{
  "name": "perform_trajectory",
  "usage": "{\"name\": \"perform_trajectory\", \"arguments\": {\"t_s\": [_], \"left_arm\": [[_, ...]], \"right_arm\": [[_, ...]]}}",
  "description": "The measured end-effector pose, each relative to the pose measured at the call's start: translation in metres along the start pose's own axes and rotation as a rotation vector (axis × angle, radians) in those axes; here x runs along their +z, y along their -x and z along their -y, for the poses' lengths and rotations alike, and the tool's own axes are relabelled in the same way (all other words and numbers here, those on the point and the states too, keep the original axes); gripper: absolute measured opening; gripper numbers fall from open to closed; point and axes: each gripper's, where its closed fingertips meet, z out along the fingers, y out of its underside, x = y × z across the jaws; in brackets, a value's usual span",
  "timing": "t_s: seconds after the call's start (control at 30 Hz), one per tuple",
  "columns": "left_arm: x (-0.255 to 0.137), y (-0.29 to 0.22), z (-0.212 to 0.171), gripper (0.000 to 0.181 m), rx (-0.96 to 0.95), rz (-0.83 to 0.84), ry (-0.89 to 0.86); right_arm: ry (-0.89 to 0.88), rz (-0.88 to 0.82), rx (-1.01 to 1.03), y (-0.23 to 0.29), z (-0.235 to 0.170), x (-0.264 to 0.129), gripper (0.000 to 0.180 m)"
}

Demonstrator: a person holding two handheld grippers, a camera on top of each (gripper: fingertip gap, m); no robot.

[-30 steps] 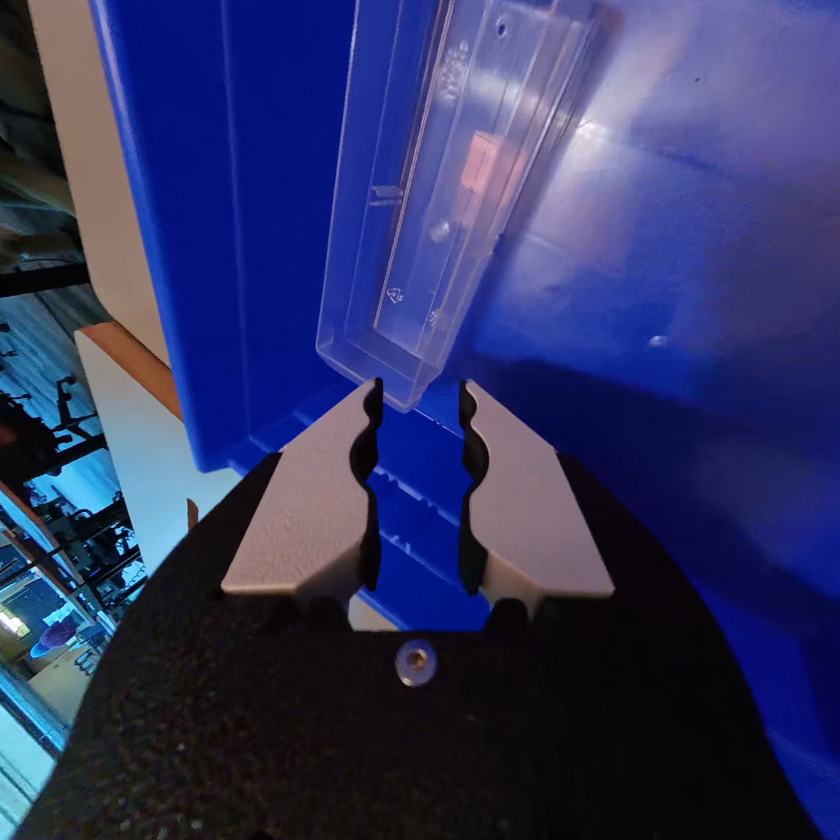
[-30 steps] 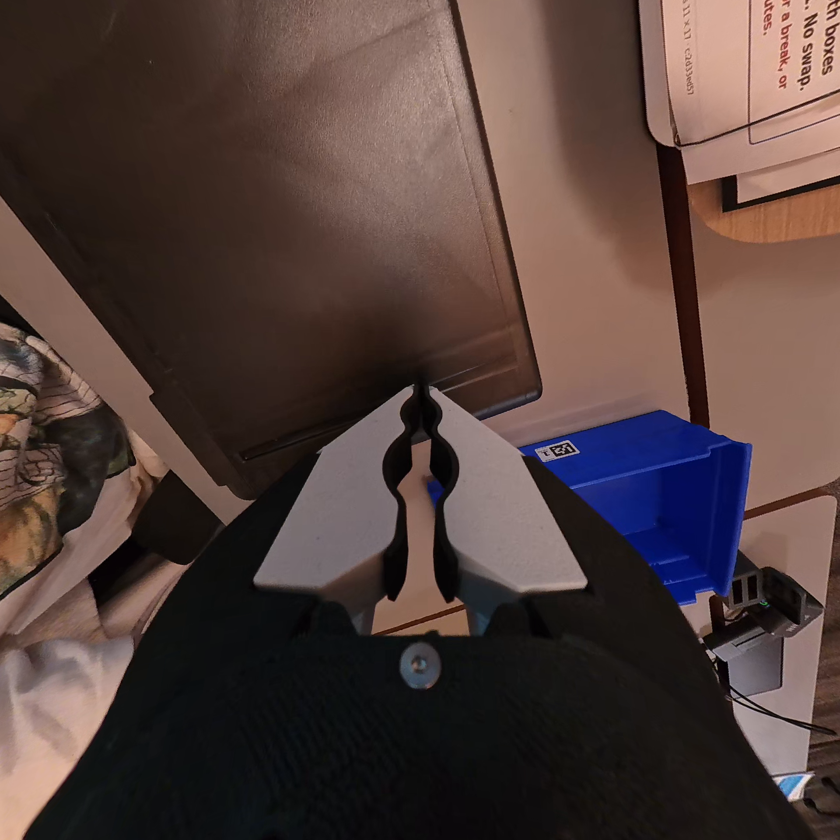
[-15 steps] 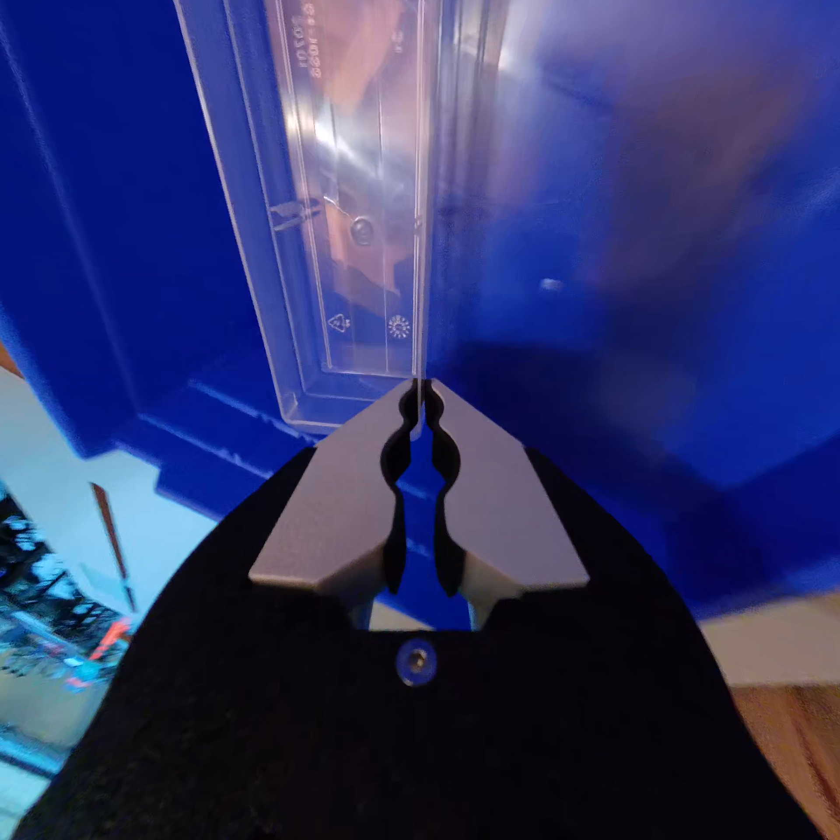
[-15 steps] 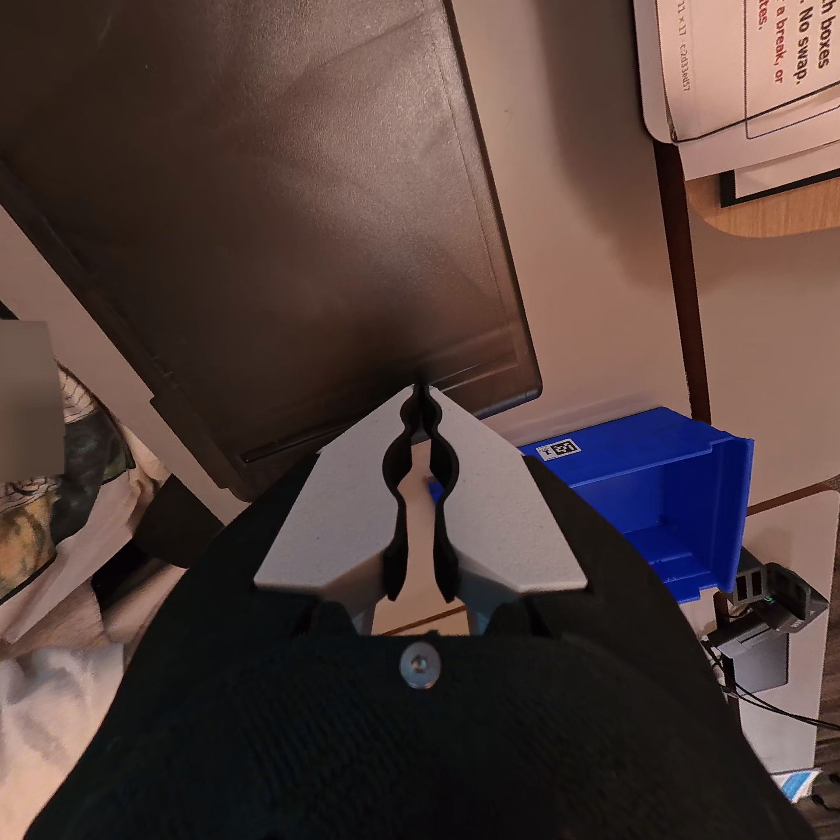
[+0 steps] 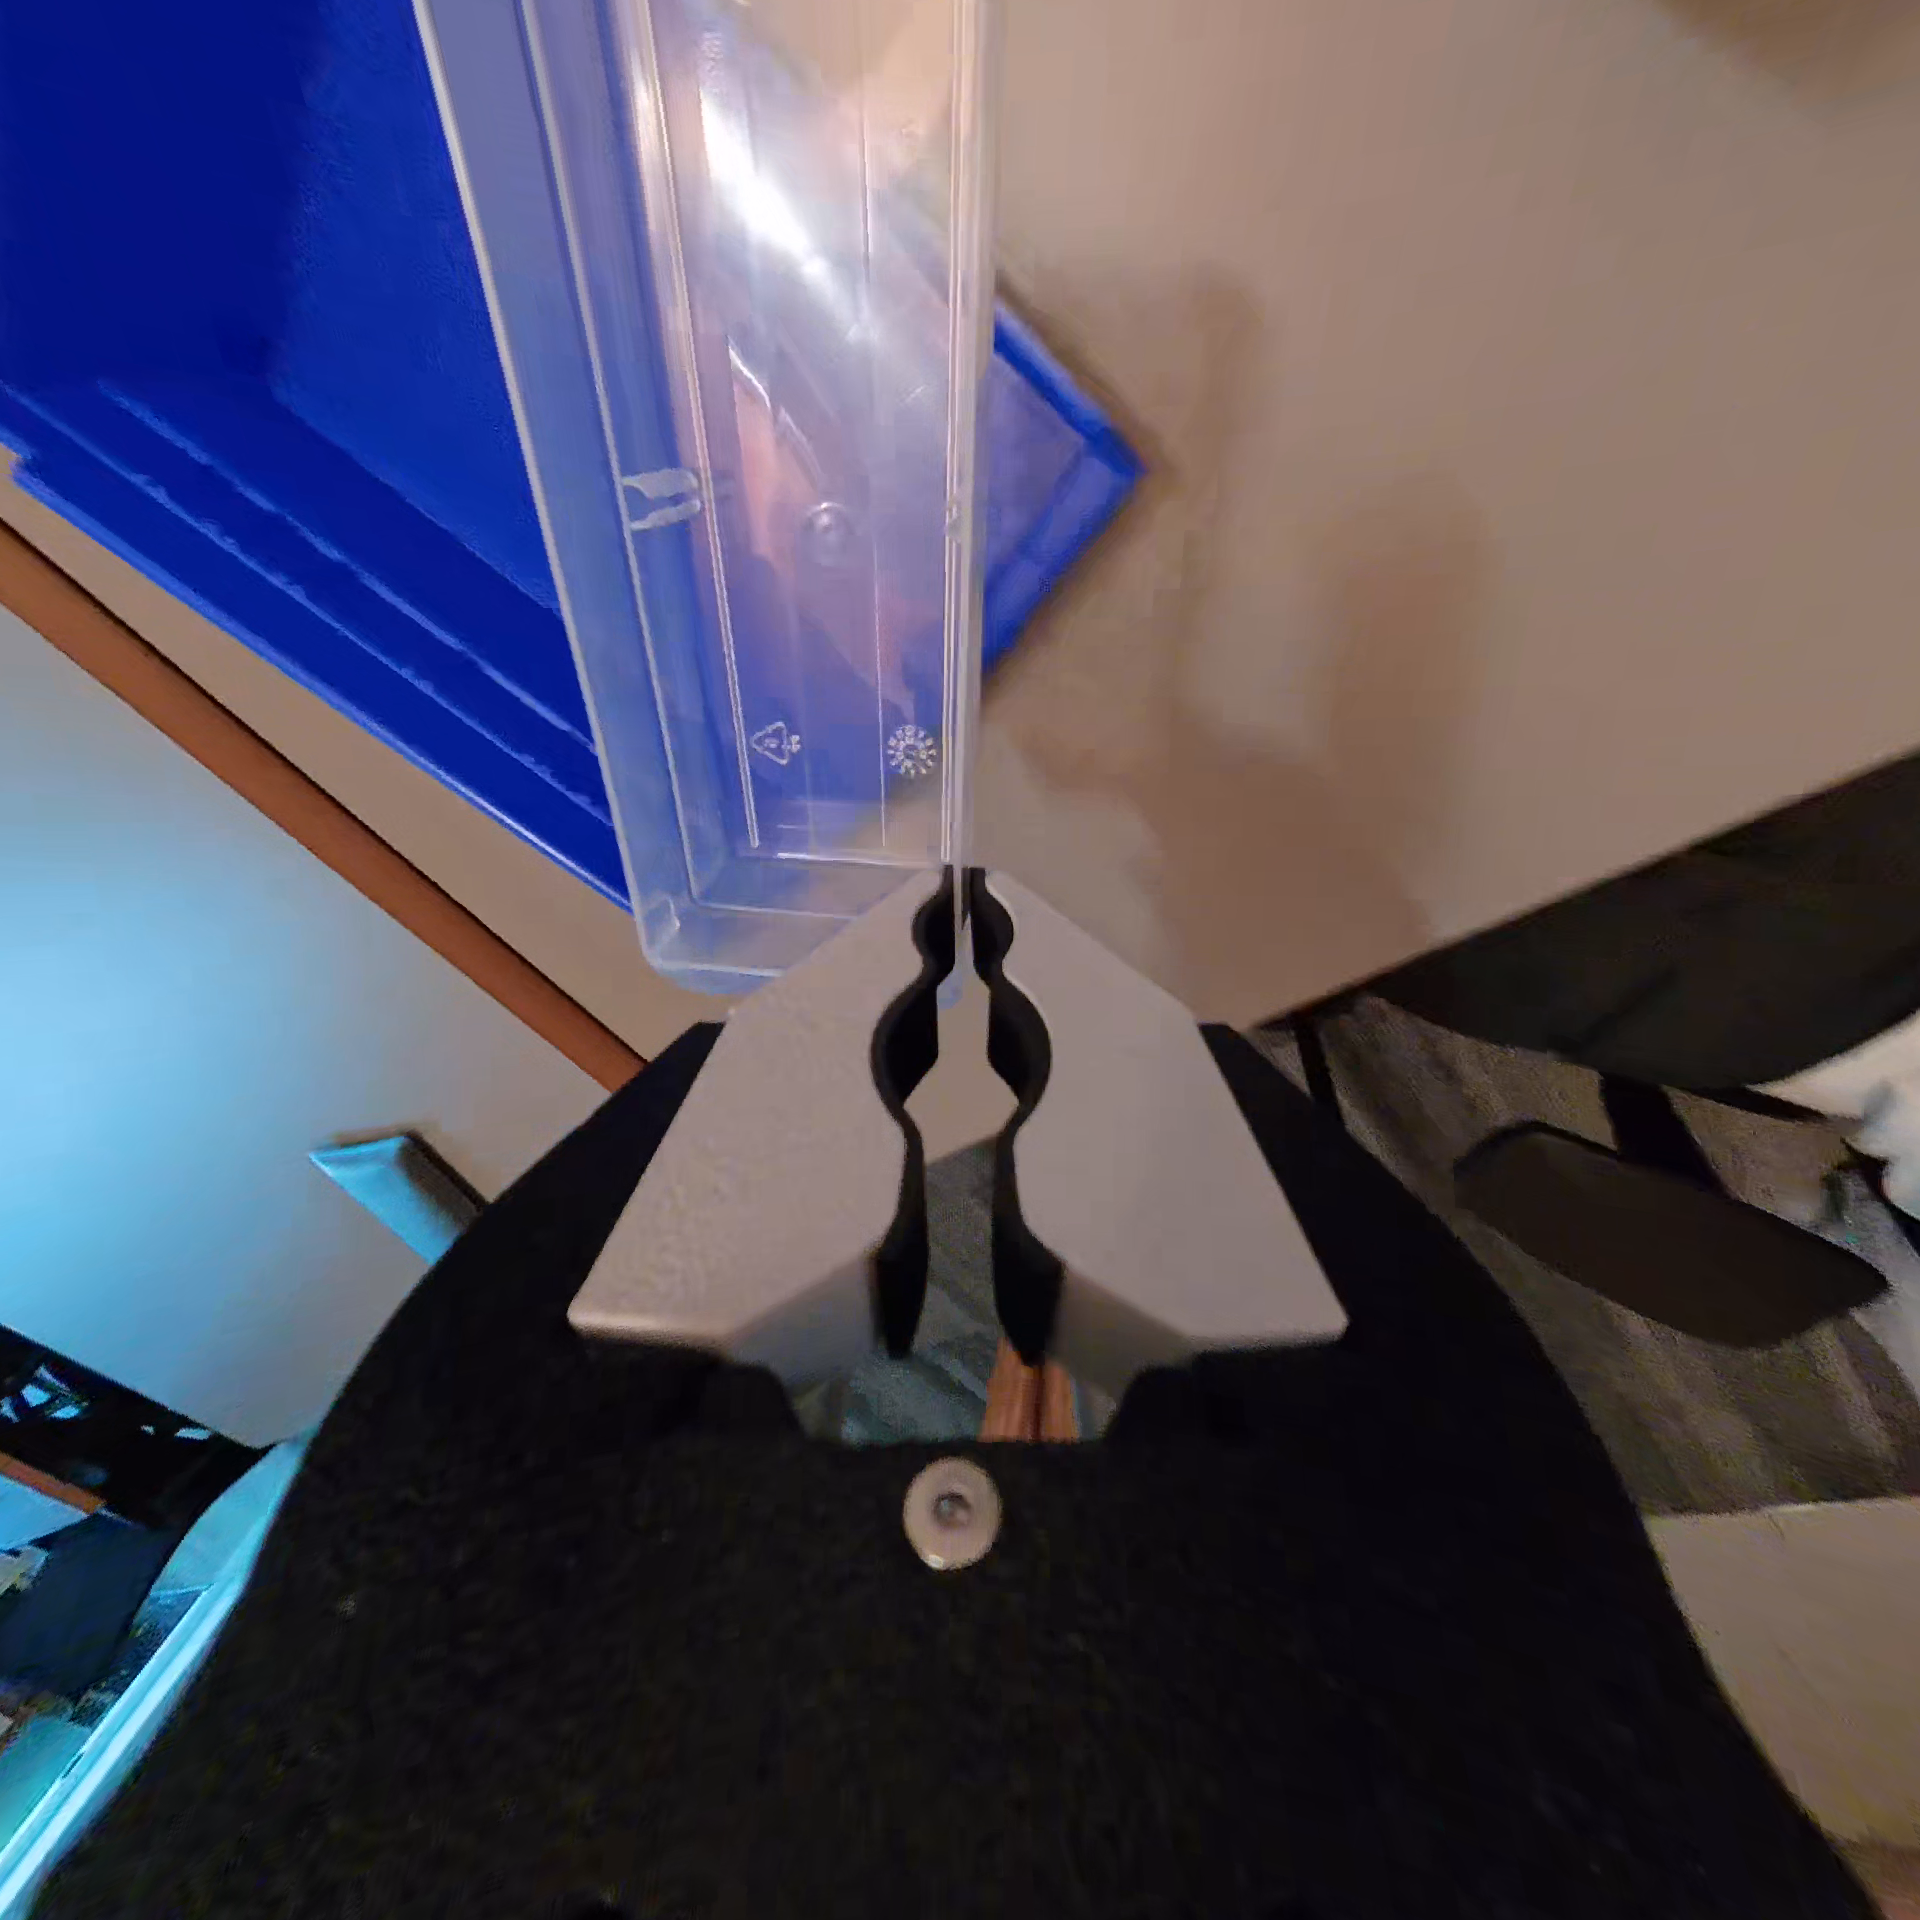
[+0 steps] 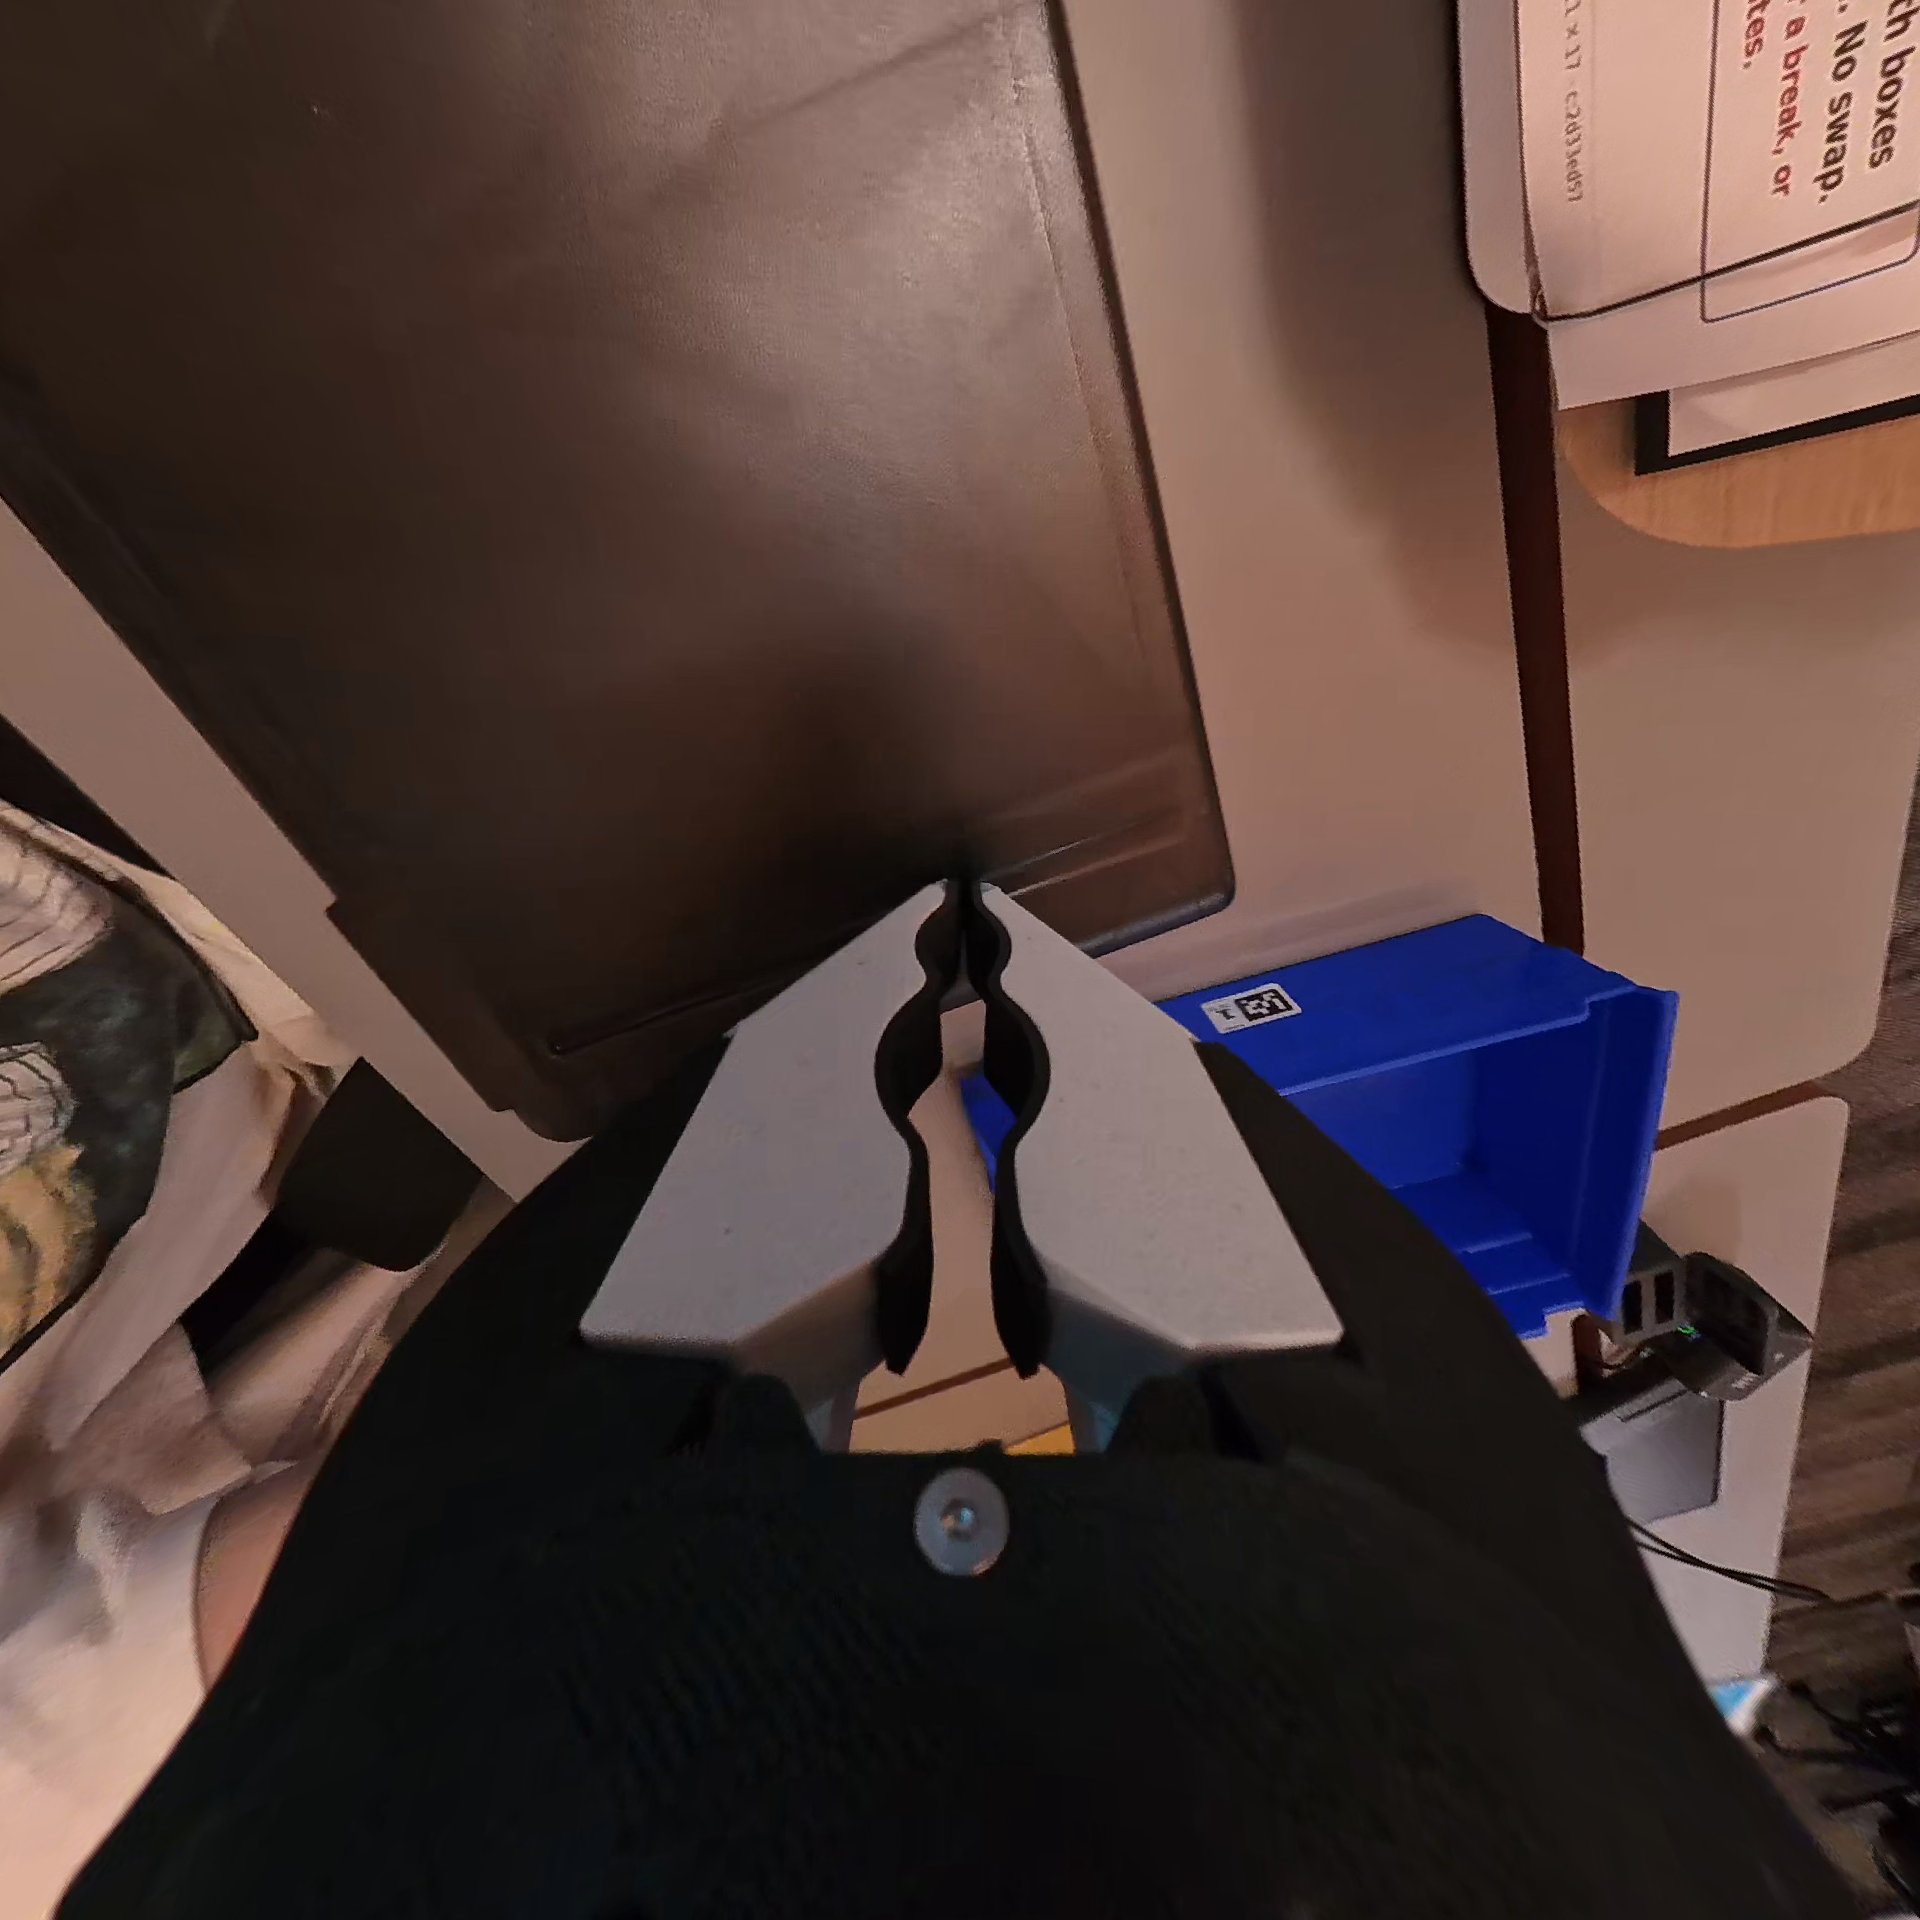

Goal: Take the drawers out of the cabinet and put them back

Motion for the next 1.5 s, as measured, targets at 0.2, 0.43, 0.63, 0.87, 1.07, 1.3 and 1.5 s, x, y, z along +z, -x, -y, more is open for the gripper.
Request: {"name": "perform_trajectory", "arguments": {"t_s": [0.2, 0.43, 0.63, 0.87, 1.07, 1.3, 1.5], "left_arm": [[-0.040, -0.103, -0.001, 0.000, 0.018, -0.064, -0.002], [-0.029, -0.254, 0.034, 0.000, 0.170, -0.306, -0.020], [-0.001, -0.317, 0.087, 0.000, 0.053, -0.398, -0.051], [0.007, -0.340, 0.136, 0.000, -0.040, -0.413, -0.097], [0.010, -0.341, 0.153, 0.000, -0.058, -0.391, -0.083], [0.011, -0.341, 0.165, 0.000, -0.097, -0.418, -0.080], [0.005, -0.337, 0.165, 0.000, -0.102, -0.377, -0.082]], "right_arm": [[-0.017, 0.029, -0.001, 0.000, 0.000, 0.000, 0.000], [-0.010, 0.052, 0.006, 0.000, 0.000, 0.000, 0.000], [0.034, 0.015, 0.013, 0.000, 0.000, 0.000, 0.000], [0.051, -0.008, 0.016, 0.000, 0.000, 0.000, 0.000], [0.025, 0.017, 0.025, 0.000, 0.000, 0.000, 0.000], [0.025, 0.008, 0.022, 0.000, 0.000, 0.000, 0.000], [0.021, 0.020, 0.027, 0.000, 0.000, 0.000, 0.000]]}}
